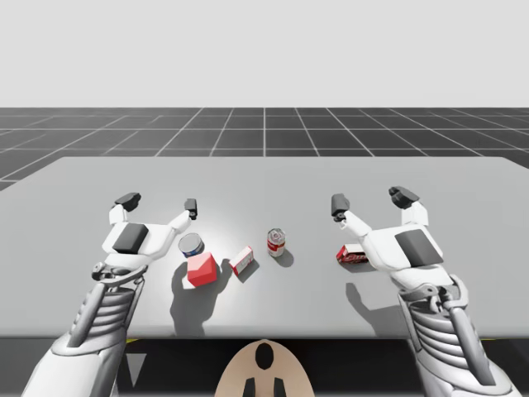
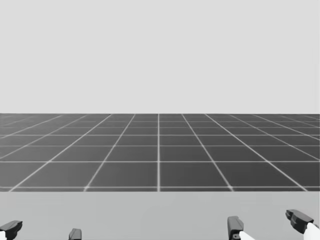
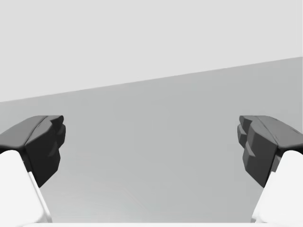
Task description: Find the red cube and pick it up.
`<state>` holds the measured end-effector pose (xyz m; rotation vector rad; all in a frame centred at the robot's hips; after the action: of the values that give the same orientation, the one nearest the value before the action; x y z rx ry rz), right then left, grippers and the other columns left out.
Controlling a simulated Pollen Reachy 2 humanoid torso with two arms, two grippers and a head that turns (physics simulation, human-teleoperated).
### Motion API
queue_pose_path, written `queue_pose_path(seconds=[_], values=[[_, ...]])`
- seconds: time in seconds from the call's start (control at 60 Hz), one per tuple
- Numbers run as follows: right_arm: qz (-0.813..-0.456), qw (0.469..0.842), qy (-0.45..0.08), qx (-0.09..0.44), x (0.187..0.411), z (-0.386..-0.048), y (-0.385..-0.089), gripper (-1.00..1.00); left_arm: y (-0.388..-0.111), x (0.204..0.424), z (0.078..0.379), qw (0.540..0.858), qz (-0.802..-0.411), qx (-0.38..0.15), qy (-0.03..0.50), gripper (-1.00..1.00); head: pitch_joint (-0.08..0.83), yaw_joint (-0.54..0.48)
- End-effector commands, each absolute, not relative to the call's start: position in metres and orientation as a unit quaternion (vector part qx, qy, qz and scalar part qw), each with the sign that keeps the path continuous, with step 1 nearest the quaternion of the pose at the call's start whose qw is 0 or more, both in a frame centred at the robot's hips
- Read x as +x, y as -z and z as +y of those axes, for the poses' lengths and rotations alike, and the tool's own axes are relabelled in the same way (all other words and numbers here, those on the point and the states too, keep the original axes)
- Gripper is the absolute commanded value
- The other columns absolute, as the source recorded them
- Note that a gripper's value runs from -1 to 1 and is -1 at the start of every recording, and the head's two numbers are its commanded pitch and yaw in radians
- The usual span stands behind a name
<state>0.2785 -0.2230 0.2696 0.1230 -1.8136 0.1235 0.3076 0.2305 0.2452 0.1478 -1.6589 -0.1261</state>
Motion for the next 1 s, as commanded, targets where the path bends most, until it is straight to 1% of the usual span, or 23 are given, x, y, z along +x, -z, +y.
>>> queue_pose_path(seconds=[0.017,0.1,0.183,0.367,0.383,0.5,0.7,0.85,1.0], values=[[-0.789,0.61,-0.05,0.054,0.2766,-0.2217,-0.268,-1.0,-0.2447,0.3077,0.23,0.671,-0.736,0.068,0.058,-1.0,0.001,0.0],[-0.786,0.615,-0.046,0.046,0.2786,-0.2212,-0.2688,-1.0,-0.2447,0.3077,0.2298,0.671,-0.736,0.068,0.058,-1.0,0.008,0.0],[-0.779,0.622,-0.048,0.056,0.2795,-0.2238,-0.2697,-1.0,-0.2451,0.3077,0.2303,0.671,-0.736,0.067,0.057,-1.0,0.036,-0.01],[-0.78,0.621,-0.049,0.051,0.28,-0.2233,-0.2691,-1.0,-0.2458,0.3074,0.2311,0.673,-0.735,0.067,0.056,-1.0,0.185,-0.02],[-0.781,0.62,-0.048,0.048,0.2801,-0.2234,-0.2691,-1.0,-0.2459,0.3074,0.2312,0.673,-0.735,0.068,0.056,-1.0,0.213,-0.02],[-0.782,0.62,-0.049,0.047,0.2801,-0.2237,-0.2691,-1.0,-0.246,0.3073,0.2314,0.673,-0.734,0.068,0.057,-1.0,0.292,-0.01],[-0.781,0.62,-0.056,0.046,0.2798,-0.2233,-0.2686,-1.0,-0.2461,0.3076,0.2327,0.674,-0.734,0.07,0.056,-1.0,0.453,0.04],[-0.781,0.62,-0.06,0.047,0.2792,-0.2222,-0.269,-1.0,-0.2463,0.3077,0.2328,0.674,-0.733,0.071,0.057,-1.0,0.523,0.09],[-0.778,0.622,-0.066,0.049,0.2789,-0.2209,-0.2685,-1.0,-0.2458,0.3085,0.2334,0.674,-0.732,0.072,0.058,-1.0,0.614,0.17]])
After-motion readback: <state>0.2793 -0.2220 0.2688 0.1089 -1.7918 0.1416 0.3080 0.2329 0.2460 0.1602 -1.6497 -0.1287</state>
